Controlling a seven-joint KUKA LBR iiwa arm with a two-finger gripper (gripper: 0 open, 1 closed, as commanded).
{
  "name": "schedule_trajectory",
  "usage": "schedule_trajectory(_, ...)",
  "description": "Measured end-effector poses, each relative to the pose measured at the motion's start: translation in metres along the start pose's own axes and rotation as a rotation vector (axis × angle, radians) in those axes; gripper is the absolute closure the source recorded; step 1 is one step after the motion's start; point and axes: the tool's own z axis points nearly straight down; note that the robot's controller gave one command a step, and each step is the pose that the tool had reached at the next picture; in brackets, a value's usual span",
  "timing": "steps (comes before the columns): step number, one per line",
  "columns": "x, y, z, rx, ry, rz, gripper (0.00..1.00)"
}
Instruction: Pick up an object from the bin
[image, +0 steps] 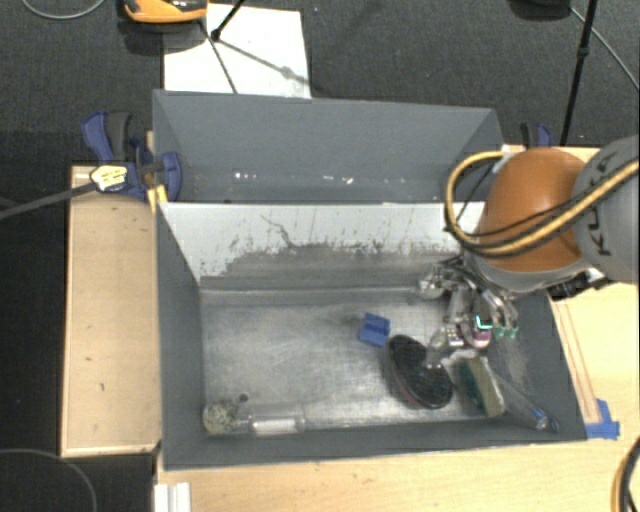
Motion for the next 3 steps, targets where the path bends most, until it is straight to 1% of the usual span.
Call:
schedule_trajectory(1, 0.003, -0.009, 0.040, 0.005, -0.023, -0.254, 0.00)
schedule_trajectory(2, -0.020, 0.005, -0.007, 0.000, -0.014, -0.069, 0.00)
schedule_trajectory(3, -0.021, 0.016, 0.073, -0.001, -0.011, -0.052, 0.00)
